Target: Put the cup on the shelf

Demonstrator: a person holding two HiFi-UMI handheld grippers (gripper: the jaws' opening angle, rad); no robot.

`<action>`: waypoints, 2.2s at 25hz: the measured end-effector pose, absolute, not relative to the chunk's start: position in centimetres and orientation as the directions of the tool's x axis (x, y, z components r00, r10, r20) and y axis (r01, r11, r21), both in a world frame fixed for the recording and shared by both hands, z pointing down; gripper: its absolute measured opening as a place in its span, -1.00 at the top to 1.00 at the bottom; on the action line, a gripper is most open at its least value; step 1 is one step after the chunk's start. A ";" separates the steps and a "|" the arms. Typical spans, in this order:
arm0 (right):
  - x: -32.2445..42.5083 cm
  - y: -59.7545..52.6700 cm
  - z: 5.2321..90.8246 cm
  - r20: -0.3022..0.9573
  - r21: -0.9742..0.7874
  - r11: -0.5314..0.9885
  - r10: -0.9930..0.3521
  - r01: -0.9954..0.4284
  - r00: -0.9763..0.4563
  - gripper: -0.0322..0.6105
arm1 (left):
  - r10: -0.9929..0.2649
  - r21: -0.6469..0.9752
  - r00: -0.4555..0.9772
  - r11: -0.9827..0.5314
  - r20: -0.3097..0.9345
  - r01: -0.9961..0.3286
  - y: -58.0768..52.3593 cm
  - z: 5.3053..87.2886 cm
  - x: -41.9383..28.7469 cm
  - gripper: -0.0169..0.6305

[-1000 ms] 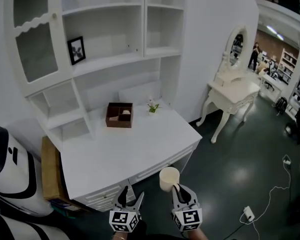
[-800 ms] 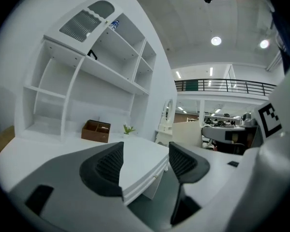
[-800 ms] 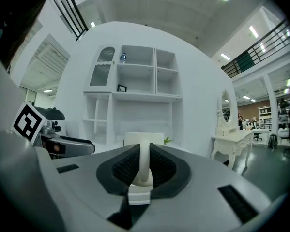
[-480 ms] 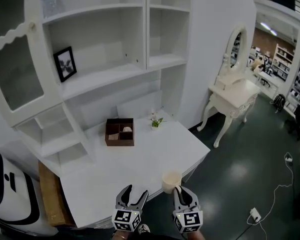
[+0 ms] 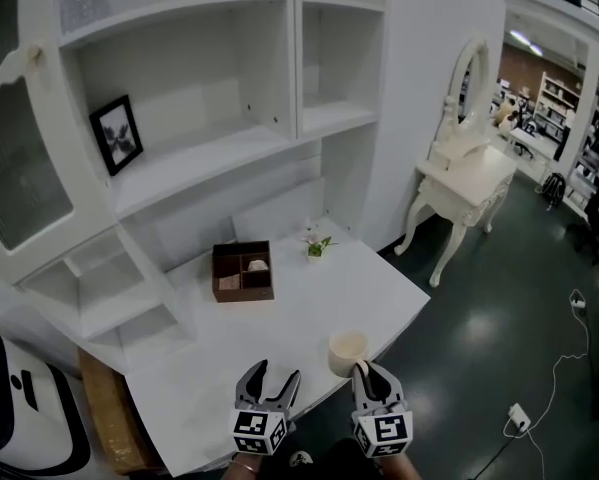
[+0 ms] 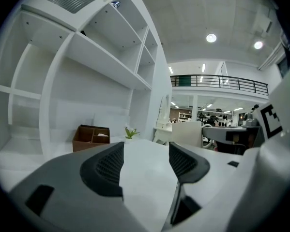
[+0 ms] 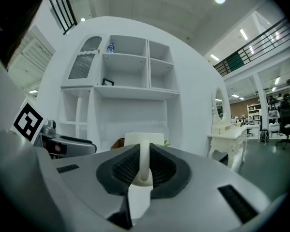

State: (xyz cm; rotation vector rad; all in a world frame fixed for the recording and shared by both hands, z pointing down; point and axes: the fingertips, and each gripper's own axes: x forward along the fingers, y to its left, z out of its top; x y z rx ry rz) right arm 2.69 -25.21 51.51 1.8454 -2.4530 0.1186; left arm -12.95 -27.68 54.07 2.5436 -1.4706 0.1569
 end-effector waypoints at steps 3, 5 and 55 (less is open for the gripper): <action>3.1 -26.8 50.6 0.087 -0.042 0.269 -0.959 -0.962 -0.271 0.74 | -0.850 0.118 0.491 -0.477 0.193 -0.871 -28.8 53.6 -13.2 0.05; 3.4 -28.1 49.5 0.068 -0.047 0.273 -0.959 -0.961 -0.276 0.74 | -0.851 0.129 0.491 -0.474 0.188 -0.871 -29.8 53.1 -13.0 0.05; 11.5 -70.0 14.2 -0.277 0.061 0.550 -0.792 -0.833 -0.544 0.74 | -0.967 0.134 0.229 -0.214 0.110 -0.968 -53.5 46.8 -5.3 0.09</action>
